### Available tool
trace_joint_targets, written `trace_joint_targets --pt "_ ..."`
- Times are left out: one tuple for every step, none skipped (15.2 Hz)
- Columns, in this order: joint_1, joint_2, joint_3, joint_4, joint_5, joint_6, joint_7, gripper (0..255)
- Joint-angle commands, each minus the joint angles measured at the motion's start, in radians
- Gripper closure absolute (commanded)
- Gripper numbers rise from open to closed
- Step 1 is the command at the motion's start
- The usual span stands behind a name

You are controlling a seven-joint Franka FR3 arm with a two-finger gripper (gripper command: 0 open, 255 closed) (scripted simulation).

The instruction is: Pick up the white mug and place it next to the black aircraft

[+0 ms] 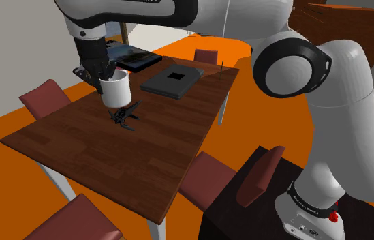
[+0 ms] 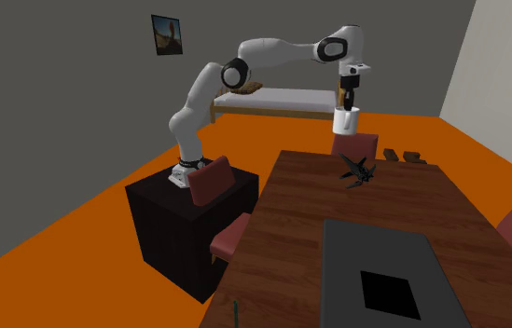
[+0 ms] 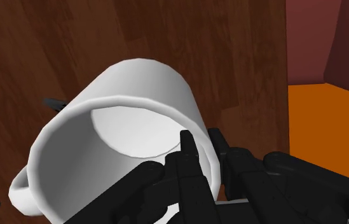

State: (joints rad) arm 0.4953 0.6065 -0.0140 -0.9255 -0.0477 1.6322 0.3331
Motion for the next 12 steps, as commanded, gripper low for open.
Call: trace_joint_targets --pt "0.000 -0.015 0.000 -0.053 -0.001 0.039 0.003 255" --pt "0.000 -0.021 0.000 -0.077 -0.001 0.057 0.003 255" --pt "0.000 -0.027 0.000 -0.100 -0.001 0.074 0.004 255" --pt "0.000 -0.032 0.000 -0.122 -0.001 0.091 0.005 255" --pt "0.000 -0.036 0.000 -0.142 -0.001 0.107 0.006 255" --pt "0.000 -0.040 0.000 -0.162 -0.002 0.123 0.007 255" --pt "0.000 -0.043 0.000 -0.181 -0.002 0.139 0.007 255" --pt "0.000 -0.046 0.000 -0.199 -0.002 0.154 0.008 255" --pt "0.000 -0.049 0.000 -0.216 -0.002 0.169 0.009 255" --pt "0.000 -0.051 0.000 -0.233 -0.002 0.183 0.010 255" --pt "0.000 -0.052 0.000 -0.249 -0.003 0.198 0.010 255" --pt "0.000 -0.053 0.000 -0.264 -0.003 0.212 0.011 255"
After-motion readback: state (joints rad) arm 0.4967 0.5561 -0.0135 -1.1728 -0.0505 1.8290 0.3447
